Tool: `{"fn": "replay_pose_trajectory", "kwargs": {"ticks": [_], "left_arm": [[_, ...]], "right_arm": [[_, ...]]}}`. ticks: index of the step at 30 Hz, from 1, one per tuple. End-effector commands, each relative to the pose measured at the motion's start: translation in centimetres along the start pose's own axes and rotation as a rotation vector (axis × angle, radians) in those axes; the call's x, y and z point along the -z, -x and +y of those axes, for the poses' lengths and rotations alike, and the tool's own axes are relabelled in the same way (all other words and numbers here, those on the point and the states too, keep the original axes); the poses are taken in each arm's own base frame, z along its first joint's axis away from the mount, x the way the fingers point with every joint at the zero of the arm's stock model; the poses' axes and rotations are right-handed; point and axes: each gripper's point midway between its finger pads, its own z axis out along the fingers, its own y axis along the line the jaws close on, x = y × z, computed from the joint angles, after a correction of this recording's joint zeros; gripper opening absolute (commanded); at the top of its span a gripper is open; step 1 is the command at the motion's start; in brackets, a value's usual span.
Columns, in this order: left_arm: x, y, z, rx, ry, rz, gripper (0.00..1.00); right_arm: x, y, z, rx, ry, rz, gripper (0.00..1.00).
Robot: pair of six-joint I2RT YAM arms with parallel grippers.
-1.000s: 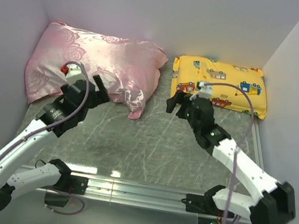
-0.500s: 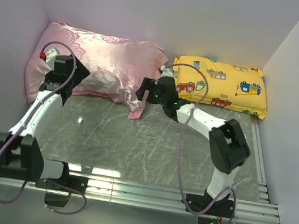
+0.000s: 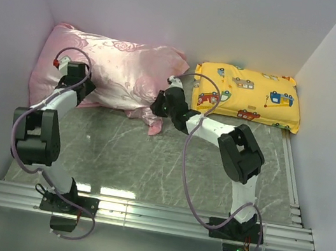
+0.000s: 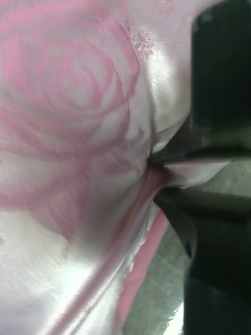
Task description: Remove the pillowcase from the pillow
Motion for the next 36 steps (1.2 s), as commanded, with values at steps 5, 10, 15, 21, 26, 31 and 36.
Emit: {"fn": "replay_pose_trajectory", "kwargs": {"ticks": [5,10,15,21,26,31,36], "left_arm": [[-0.2,4.0,-2.6,-0.009,-0.05,-0.106,0.0],[4.1,6.0,-3.1,-0.004,-0.057,-0.161,0.01],[12.2,9.1,-5.2,-0.055,-0.1,-0.265,0.0],[27.1,14.8,-8.8,-0.095,-0.258,-0.467,0.01],[32.0,17.9,-12.6,-0.185,-0.316,-0.462,0.0],[26.1,15.8,-18.3,-0.322,-0.295,-0.318,0.0],[15.3,8.3,-20.2,-0.449,-0.209,-0.101,0.0]], "right_arm": [[2.6,4.2,1.3,0.001,0.005,-0.107,0.0],[6.3,6.3,2.4,0.005,0.022,-0.139,0.0],[13.0,9.7,5.2,0.043,0.083,-0.183,0.0],[24.9,13.0,11.4,0.133,0.259,-0.245,0.0],[31.2,15.0,12.1,0.093,0.342,-0.335,0.0],[25.3,12.0,6.2,-0.07,0.286,-0.143,0.0],[14.5,5.3,-0.6,-0.211,0.147,0.118,0.0]]}}
